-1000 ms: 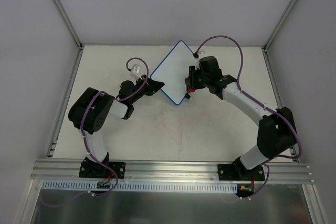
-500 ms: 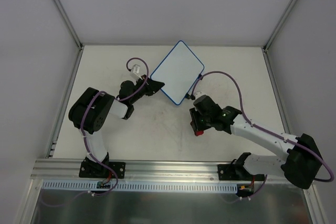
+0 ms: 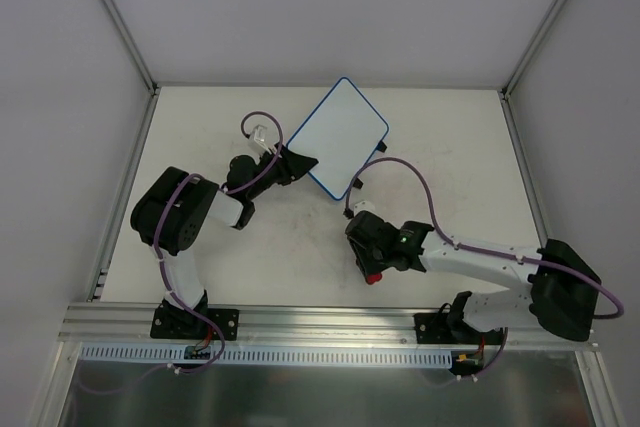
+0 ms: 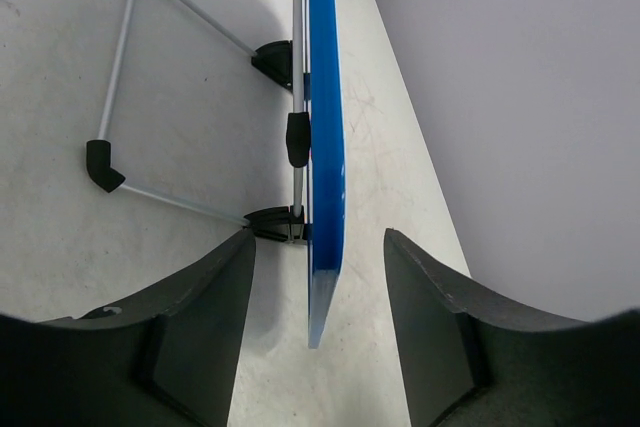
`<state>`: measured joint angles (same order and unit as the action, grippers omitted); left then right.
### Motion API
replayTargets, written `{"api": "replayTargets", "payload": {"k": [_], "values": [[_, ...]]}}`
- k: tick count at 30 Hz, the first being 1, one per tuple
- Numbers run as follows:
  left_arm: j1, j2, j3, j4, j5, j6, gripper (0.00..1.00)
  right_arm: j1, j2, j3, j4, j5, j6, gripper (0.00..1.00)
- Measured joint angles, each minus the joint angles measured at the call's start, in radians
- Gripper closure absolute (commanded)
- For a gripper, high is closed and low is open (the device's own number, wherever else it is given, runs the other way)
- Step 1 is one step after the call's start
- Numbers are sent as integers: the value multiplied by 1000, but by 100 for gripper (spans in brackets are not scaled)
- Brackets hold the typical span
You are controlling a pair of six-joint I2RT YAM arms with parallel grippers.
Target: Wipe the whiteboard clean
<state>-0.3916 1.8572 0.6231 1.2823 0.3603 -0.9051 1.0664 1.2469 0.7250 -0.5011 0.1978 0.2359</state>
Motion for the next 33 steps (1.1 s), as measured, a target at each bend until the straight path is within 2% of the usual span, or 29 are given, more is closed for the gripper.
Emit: {"api": "replayTargets", "payload": {"k": [5,7,8,9,12,14,18,23,29,30,33], "values": [[2,0,-18,0,-1,0,39,23,135,44,17,0,7,88],[10,0,-33,0,-1,-2,37,24,165,72,26,-2,7,80],[15,0,-41,0,0,-5,36,24,172,85,27,-4,7,67],[23,0,-50,0,0,-12,34,25,177,98,32,-5,7,33],[55,0,-74,0,5,-35,32,27,177,127,46,-11,9,6],[69,-4,-84,0,10,-49,31,35,170,132,54,-11,10,1],[72,-35,-105,0,17,-52,28,42,105,131,48,-9,9,1],[72,-89,-157,0,23,-50,19,42,-32,120,39,25,13,1],[73,-192,-259,0,21,-34,10,31,-233,29,23,71,14,1],[73,-208,-270,0,21,-30,5,24,-257,19,20,76,14,1],[79,-245,-304,0,21,-23,4,0,-323,-11,16,82,13,1]]}}
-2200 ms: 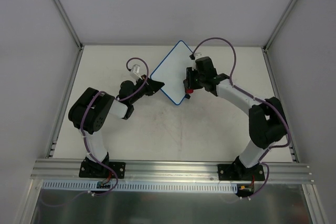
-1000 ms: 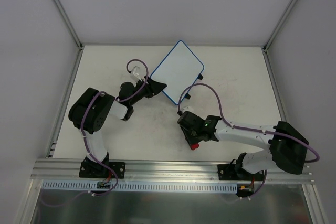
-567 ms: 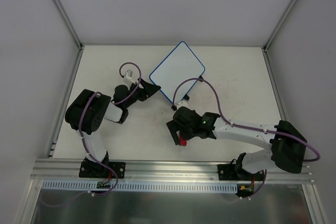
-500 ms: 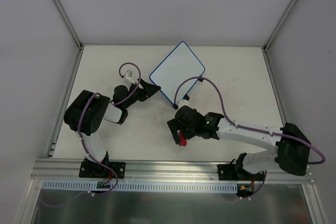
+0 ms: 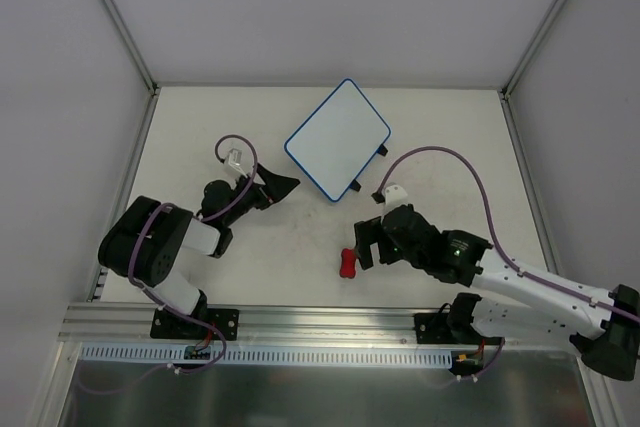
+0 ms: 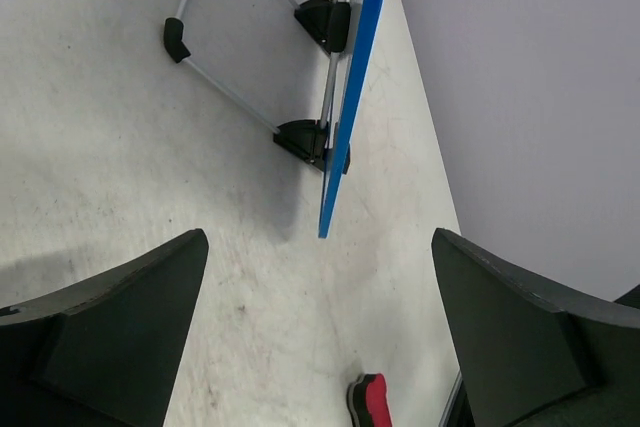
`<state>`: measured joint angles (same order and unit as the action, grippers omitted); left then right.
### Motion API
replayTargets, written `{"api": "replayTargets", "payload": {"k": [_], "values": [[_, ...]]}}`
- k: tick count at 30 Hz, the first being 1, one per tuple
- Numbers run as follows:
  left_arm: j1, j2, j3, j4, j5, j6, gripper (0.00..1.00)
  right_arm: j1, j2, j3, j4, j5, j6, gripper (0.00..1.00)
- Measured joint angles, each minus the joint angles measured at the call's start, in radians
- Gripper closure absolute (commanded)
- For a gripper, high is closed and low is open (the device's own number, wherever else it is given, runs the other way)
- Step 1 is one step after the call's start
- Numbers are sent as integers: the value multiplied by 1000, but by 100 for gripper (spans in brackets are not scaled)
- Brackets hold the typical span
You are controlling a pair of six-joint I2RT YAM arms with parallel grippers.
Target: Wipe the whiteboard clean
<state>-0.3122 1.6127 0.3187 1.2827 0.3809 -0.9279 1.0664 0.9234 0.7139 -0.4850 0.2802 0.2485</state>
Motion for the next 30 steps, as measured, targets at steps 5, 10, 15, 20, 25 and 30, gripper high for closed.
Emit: {"api": "replayTargets", "payload": {"k": [5,10,15,20,25,30], "values": [[6,-124,-117,-2,-7,19,1,-56,-108,-57,5,-5,-16,1],[13,-335,-171,-43,6,68,1,-150,-194,-122,60,-48,-69,1],[13,-654,-164,-276,-9,164,1,-169,-253,-167,109,-32,-143,1],[13,-907,-138,-621,-78,270,1,-171,-356,-268,181,7,-186,1],[13,-1099,-118,-913,-142,374,1,-171,-496,-379,209,114,-185,1],[13,-1252,-128,-1059,-166,444,1,-172,-642,-467,210,182,-177,1]]}}
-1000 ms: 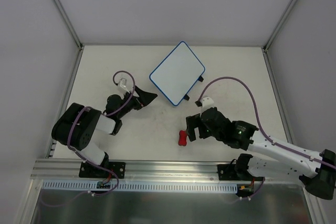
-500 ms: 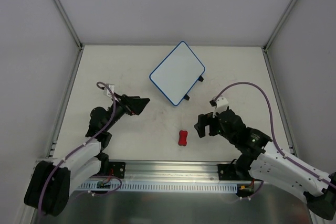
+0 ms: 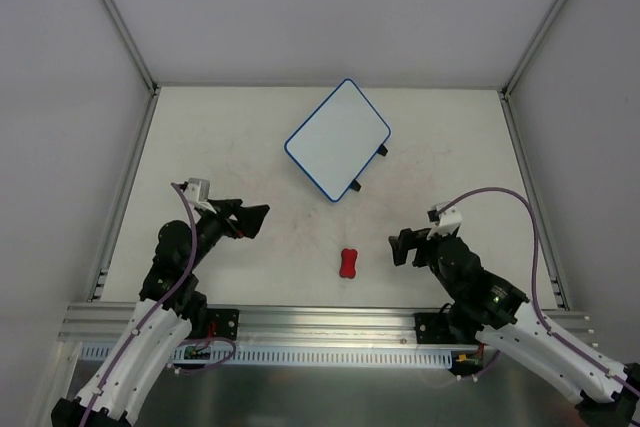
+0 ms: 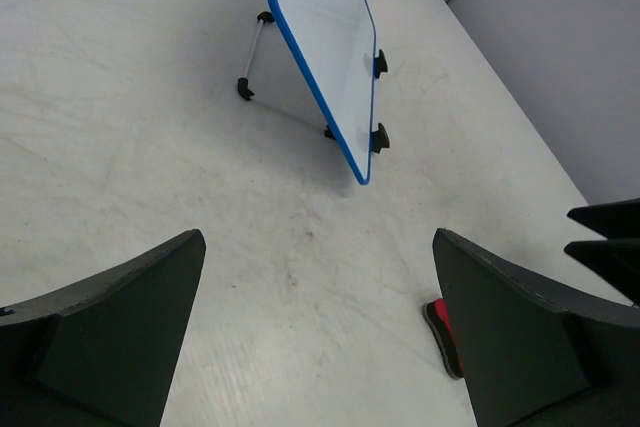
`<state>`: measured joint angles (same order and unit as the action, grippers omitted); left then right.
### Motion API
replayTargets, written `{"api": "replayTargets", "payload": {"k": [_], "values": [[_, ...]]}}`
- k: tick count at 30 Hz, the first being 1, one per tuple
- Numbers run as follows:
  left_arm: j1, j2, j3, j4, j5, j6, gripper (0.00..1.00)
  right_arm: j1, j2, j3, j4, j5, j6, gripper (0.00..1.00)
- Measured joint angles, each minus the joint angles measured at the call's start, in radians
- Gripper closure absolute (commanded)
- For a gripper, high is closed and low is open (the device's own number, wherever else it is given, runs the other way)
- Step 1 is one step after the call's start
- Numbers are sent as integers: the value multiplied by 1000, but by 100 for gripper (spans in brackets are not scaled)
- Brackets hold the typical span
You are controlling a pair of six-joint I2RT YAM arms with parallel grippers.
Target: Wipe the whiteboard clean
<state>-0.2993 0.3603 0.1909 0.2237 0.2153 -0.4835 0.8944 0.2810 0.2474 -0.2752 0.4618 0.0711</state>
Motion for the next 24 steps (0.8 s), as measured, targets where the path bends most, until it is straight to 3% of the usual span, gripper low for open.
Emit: {"api": "replayTargets", "payload": {"k": [8,15,24], "values": [[0,-130,-74,-84,-19,39,1,0,23,-7,17,57,7,1],[0,-67,-76,-97,-27,49,1,0,133,-6,20,64,13,1],[0,-15,-72,-108,-26,53,1,0,141,-6,37,65,14,1]]}}
